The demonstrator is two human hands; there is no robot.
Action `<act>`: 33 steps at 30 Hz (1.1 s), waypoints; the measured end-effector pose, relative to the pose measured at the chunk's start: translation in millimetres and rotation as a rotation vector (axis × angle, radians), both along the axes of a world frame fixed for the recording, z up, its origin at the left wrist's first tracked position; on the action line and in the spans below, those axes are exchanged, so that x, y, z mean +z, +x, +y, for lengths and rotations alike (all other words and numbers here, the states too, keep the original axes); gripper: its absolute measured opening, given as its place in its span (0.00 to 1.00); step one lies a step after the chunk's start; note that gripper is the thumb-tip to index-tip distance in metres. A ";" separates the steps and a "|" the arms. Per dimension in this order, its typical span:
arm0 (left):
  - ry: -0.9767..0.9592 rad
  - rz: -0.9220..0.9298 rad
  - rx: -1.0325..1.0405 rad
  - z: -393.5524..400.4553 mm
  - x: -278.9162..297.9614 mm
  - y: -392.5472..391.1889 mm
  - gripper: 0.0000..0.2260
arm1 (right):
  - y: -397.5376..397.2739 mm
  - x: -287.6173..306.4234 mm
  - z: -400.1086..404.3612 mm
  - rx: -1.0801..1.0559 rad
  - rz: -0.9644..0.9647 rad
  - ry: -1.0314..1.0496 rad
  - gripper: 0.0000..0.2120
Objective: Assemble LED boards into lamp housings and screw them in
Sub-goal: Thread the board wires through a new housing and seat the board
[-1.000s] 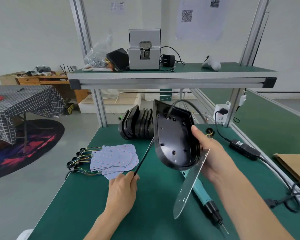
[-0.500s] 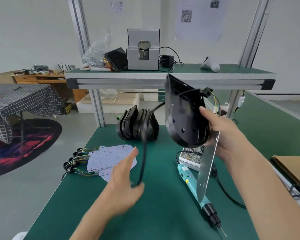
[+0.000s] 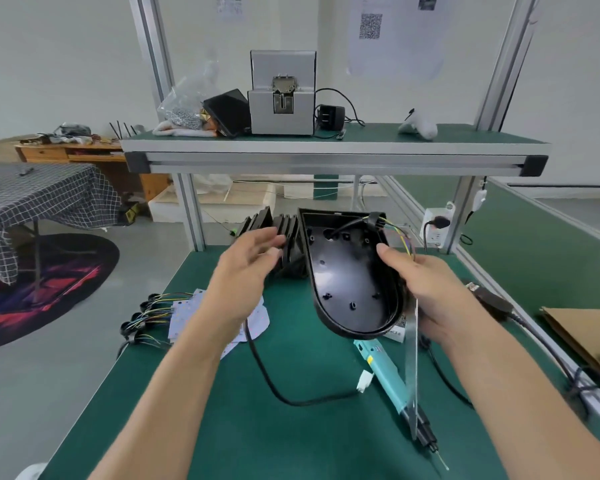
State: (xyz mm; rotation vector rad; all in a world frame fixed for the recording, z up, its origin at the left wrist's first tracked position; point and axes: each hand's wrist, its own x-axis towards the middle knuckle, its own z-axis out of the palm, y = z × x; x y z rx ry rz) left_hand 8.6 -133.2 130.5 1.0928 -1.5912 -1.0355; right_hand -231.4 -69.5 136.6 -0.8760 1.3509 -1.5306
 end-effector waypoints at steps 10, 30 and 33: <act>0.184 0.216 -0.128 -11.8 -42.7 -19.2 0.15 | 24.8 -28.4 6.8 0.212 -0.066 0.078 0.13; 0.382 0.566 -0.126 -18.3 -87.4 3.1 0.34 | 66.9 -94.2 -33.1 0.194 0.042 0.057 0.06; 0.398 0.523 -0.160 -18.6 -87.4 4.8 0.34 | 69.1 -97.7 -36.7 0.189 0.135 0.047 0.04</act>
